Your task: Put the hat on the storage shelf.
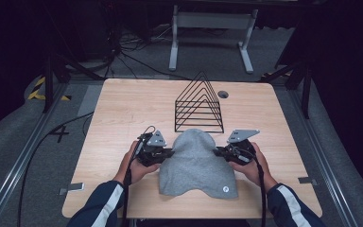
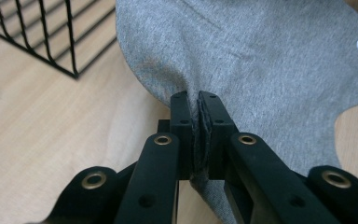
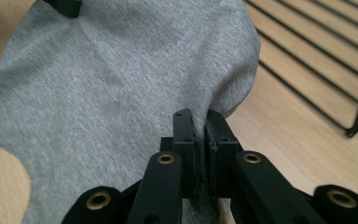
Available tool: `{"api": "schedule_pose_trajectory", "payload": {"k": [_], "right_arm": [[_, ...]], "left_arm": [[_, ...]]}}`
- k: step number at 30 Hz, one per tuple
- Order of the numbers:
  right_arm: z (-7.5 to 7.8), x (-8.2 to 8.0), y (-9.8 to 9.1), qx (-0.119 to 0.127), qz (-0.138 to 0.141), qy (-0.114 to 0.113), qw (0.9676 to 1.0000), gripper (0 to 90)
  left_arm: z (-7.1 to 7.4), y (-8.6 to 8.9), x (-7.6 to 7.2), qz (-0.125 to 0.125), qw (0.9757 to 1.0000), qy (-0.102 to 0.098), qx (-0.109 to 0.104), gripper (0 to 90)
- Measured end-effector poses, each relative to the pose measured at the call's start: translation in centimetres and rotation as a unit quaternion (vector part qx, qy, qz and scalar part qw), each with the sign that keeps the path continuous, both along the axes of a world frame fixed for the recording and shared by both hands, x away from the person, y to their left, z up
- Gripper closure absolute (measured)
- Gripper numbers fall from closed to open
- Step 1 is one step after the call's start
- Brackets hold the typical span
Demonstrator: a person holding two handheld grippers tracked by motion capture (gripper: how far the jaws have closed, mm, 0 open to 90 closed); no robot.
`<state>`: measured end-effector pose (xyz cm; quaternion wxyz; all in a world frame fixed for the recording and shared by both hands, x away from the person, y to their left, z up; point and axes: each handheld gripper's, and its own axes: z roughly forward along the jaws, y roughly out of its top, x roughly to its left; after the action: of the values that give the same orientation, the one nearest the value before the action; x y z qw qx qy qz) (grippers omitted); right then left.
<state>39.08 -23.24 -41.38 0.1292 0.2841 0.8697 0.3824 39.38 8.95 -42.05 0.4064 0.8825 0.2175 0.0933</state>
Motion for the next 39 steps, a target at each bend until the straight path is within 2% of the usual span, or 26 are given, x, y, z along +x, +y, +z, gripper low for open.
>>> {"api": "schedule_pose_trajectory", "payload": {"k": [3, 10, 14, 18, 29, 39], "right_arm": [[0.8, -0.1, -0.2, 0.005, 0.000, -0.012, 0.9999, 84.7], [2.4, -0.2, -0.7, 0.018, -0.002, -0.028, 0.9994, 84.7], [3.4, -0.4, -1.0, 0.018, -0.004, -0.042, 0.9990, 84.8], [4.5, -0.5, -1.1, 0.019, -0.005, -0.057, 0.9982, 84.8], [8.8, -0.3, -1.7, 0.030, -0.019, -0.098, 0.9946, 84.7], [13.5, 0.3, -2.2, 0.046, -0.027, -0.132, 0.9898, 84.8]], "left_arm": [[0.7, -0.1, 0.0, -0.005, 0.9998, -0.017, 0.004, 85.4], [2.5, -0.2, 0.5, -0.009, 0.9992, -0.038, -0.010, 85.4], [3.6, -0.5, 0.6, -0.014, 0.9985, -0.053, -0.003, 85.4], [5.5, -0.7, 0.5, -0.017, 0.9971, -0.074, 0.001, 85.5], [10.3, -1.4, 1.3, -0.030, 0.9939, -0.107, 0.000, 85.6], [14.9, -2.2, 2.3, -0.037, 0.9897, -0.137, -0.020, 85.7]]}}
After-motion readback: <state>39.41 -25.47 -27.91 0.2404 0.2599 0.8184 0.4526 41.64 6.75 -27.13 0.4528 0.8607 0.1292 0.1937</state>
